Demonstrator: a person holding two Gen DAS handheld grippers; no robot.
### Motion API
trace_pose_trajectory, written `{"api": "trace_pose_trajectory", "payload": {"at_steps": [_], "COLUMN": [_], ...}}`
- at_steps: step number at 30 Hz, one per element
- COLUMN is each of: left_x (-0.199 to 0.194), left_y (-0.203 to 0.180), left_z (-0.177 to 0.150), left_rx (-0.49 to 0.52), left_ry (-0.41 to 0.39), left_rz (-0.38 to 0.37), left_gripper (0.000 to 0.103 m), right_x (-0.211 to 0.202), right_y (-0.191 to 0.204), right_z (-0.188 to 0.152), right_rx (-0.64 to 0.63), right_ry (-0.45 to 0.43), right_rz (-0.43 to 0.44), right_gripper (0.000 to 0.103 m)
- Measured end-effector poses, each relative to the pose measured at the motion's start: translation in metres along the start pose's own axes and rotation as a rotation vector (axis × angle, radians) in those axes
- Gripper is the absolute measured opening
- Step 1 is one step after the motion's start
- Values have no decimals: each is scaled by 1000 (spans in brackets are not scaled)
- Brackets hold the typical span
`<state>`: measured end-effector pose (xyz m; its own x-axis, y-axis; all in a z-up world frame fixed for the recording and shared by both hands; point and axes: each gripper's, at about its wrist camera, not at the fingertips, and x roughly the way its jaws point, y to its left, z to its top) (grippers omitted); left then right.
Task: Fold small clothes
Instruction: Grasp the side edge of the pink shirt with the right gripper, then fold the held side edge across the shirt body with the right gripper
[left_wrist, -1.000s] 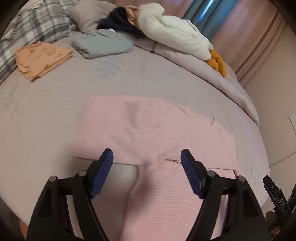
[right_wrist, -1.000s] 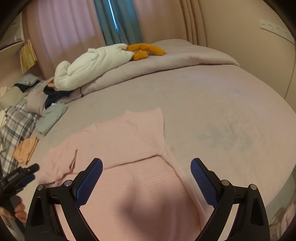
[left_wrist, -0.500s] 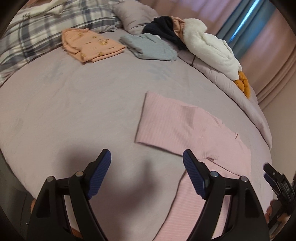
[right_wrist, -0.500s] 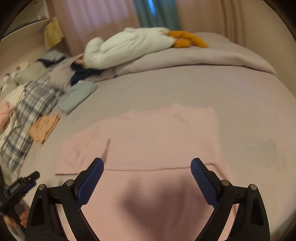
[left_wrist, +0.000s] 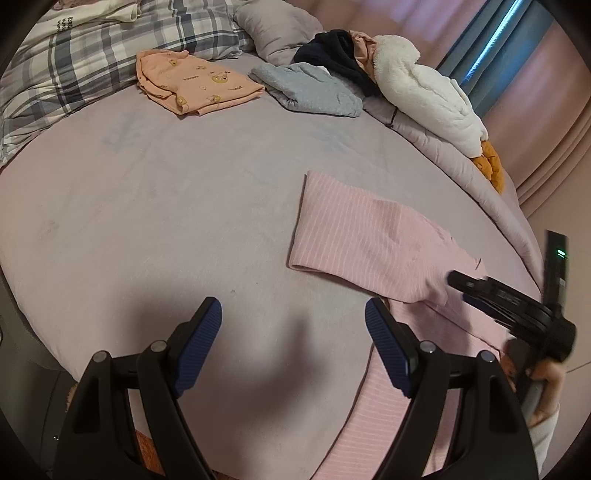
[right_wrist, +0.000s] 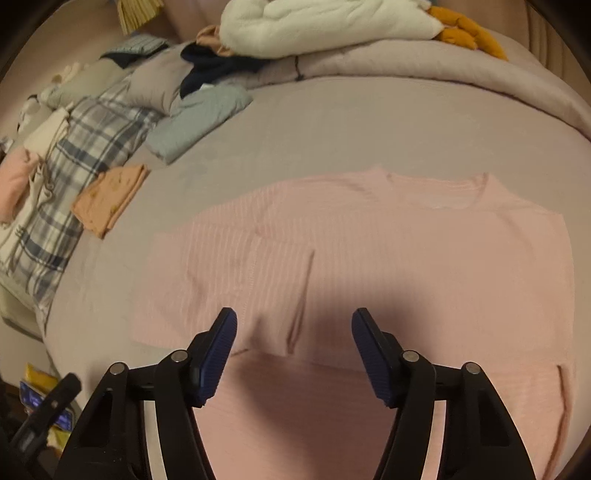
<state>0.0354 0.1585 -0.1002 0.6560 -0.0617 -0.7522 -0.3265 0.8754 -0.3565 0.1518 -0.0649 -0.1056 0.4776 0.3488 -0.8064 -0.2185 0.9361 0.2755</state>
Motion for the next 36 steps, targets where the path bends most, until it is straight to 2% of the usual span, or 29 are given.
{"api": "trace_pose_trajectory", "payload": {"at_steps": [3, 6, 8, 10, 14, 21, 30, 36], "left_x": [-1, 2, 4, 4, 3, 8, 10, 12], "left_y": [-1, 0, 1, 1, 2, 3, 0, -7], "left_z": [-1, -1, -1, -1, 0, -2, -1, -1], "left_rx": [2, -5, -12, -15, -18, -27, -28, -13], "left_ry": [-3, 8, 17, 17, 15, 33, 40, 44], "left_rz": [-2, -14, -22, -22, -27, -20, -38, -52], "left_gripper": [80, 80, 80, 80, 80, 80, 80, 80], "right_x": [14, 19, 19, 13, -9, -66, -114, -131], "right_y": [3, 5, 9, 13, 15, 21, 38, 38], "right_z": [0, -2, -3, 0, 5, 21, 49, 55], "right_rx": [1, -15, -39, -72, -111, -146, -210, -224], "right_ry": [42, 64, 60, 40, -10, -165, -325, -365], "right_rz": [5, 12, 7, -14, 11, 49, 33, 3], "right_gripper": [54, 38, 21, 8, 7, 6, 6, 6]}}
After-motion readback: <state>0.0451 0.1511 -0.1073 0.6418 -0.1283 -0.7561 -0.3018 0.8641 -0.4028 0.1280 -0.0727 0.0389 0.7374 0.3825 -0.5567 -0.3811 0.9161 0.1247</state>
